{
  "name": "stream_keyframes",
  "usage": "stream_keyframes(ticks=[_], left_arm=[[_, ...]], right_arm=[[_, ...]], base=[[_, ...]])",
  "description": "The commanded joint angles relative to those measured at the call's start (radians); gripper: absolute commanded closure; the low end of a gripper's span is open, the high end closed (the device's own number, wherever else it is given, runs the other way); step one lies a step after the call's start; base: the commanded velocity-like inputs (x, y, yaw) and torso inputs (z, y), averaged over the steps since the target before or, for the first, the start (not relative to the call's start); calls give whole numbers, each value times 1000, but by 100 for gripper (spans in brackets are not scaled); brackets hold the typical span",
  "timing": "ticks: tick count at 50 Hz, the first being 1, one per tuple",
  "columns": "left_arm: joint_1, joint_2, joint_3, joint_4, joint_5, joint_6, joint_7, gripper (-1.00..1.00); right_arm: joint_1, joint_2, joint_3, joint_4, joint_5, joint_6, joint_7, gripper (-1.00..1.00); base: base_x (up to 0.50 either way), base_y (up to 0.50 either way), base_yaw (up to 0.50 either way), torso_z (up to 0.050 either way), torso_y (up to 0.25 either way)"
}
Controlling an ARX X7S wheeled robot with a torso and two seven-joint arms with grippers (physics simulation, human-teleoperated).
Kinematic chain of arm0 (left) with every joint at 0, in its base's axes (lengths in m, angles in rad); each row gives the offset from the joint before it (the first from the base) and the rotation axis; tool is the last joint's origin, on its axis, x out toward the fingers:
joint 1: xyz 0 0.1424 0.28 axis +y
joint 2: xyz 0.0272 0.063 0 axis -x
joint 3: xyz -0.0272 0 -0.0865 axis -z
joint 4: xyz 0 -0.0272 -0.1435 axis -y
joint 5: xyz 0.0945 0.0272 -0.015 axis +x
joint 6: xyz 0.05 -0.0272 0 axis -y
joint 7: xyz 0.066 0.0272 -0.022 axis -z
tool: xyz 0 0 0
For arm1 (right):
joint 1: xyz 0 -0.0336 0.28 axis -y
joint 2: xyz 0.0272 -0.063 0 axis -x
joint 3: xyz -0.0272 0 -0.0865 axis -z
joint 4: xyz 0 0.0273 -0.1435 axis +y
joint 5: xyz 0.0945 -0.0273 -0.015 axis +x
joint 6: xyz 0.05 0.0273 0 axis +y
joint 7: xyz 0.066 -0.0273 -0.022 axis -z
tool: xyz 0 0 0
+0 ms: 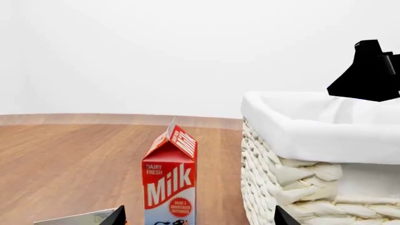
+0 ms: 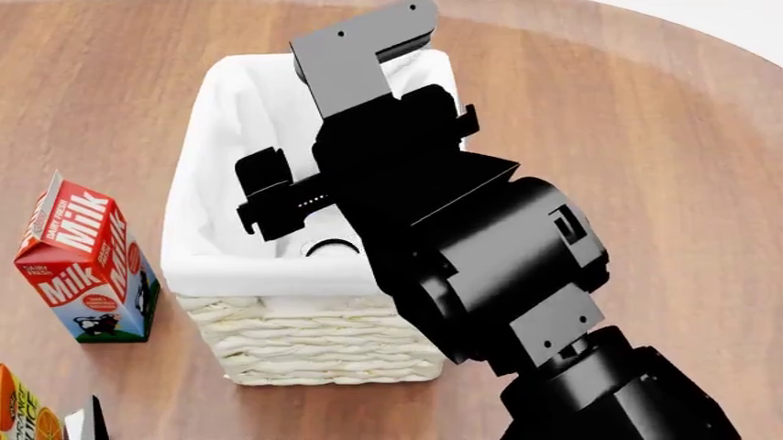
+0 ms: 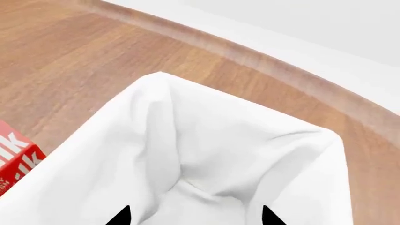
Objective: Pick up the alphabet soup, and put it in the basket.
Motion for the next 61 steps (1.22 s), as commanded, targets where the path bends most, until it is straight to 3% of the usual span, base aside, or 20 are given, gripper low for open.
stream_keyframes(ticks=[1,14,20,27,38,45,61], left_arm=[[-2,-2,1,0,-1,0,-2,-100],[-8,-1,2,-3,-1,-2,-5,-100],[-3,-5,-9,0,-11,7,-10,-100],[-3,-5,-9,0,-9,8,-14,-100],[4,-12,-29,1,-29,16,-24,-100],[1,-9,-27,-7,-25,19,-26,-100],[14,-15,-35,7,-27,34,-35,-100]], right_arm=[[-8,63,28,-178,51,67,62,-100],[-113,222,118,-537,141,88,152,-100],[-241,343,116,-748,65,2,217,-100],[-435,450,177,-828,3,-195,206,-100],[-871,583,320,-800,-127,-646,163,-100],[-1074,597,368,-766,-202,-851,161,-100],[-1281,522,392,-628,-287,-1157,106,-100]], base=[[0,0,0,0,0],[0,0,0,0,0],[0,0,0,0,0],[0,0,0,0,0],[0,0,0,0,0],[0,0,0,0,0],[0,0,0,0,0]])
